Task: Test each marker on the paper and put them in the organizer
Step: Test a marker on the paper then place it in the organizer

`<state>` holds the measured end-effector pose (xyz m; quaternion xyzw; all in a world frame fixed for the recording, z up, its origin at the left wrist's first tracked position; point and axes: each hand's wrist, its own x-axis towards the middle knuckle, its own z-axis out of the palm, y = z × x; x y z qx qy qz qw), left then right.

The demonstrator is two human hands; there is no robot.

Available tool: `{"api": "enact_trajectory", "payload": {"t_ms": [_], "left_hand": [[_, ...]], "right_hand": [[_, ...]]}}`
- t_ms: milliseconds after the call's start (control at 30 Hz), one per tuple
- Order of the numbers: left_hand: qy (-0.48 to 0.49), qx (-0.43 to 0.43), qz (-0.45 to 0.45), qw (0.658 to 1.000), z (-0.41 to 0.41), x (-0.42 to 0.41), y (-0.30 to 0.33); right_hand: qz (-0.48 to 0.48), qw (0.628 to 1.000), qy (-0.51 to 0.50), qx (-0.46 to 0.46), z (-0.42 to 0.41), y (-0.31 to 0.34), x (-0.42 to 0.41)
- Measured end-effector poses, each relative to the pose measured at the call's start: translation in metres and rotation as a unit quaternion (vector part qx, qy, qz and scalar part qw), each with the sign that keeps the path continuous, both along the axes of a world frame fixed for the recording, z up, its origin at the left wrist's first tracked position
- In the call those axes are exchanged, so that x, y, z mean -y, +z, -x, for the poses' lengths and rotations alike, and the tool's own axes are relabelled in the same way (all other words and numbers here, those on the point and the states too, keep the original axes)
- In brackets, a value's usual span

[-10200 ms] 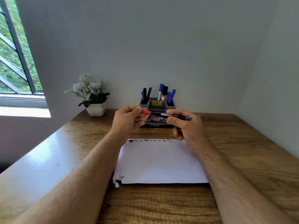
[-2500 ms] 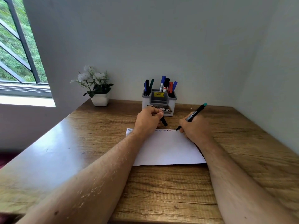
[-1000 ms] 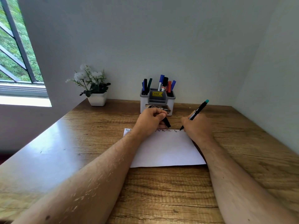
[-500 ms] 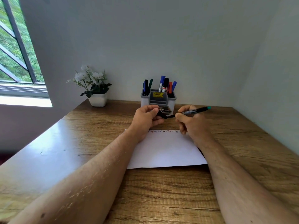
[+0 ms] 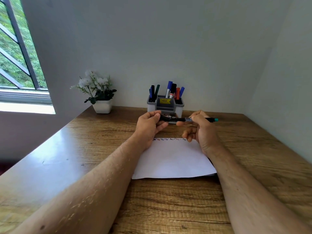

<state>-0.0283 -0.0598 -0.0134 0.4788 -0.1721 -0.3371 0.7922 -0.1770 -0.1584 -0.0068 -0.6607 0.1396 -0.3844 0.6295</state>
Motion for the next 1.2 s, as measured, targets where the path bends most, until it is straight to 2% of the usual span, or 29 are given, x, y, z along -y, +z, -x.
{"api": "enact_trajectory", "payload": {"t_ms": [200,367,533,600,733,867,933,1200], "left_hand": [[-0.020,0.007,0.014,1.000,0.004,-0.003,0.002],[-0.004,0.006,0.039,0.999,0.002,-0.004,0.004],[0.021,0.006,0.063,0.998,-0.003,-0.006,0.007],[0.029,0.005,0.071,0.997,-0.006,-0.007,0.007],[0.034,0.023,0.079,0.996,-0.006,-0.009,0.008],[0.022,0.033,0.088,0.995,-0.003,-0.010,0.009],[0.013,0.031,0.097,0.995,-0.002,-0.010,0.010],[-0.010,0.017,0.120,0.993,0.003,-0.012,0.015]], "right_hand": [[0.008,1.000,0.004,-0.011,-0.001,-0.001,-0.001],[0.051,0.998,-0.037,-0.024,0.001,0.002,-0.005],[0.059,0.998,-0.021,-0.013,0.001,0.006,-0.006],[0.091,0.995,-0.042,-0.026,0.000,0.005,-0.005],[0.275,0.944,-0.150,-0.103,-0.004,-0.001,-0.006],[0.399,0.893,-0.175,-0.115,-0.003,-0.005,-0.005],[0.426,0.880,-0.176,-0.113,-0.002,-0.006,-0.004],[0.429,0.879,-0.169,-0.117,-0.005,-0.003,-0.010]]}}
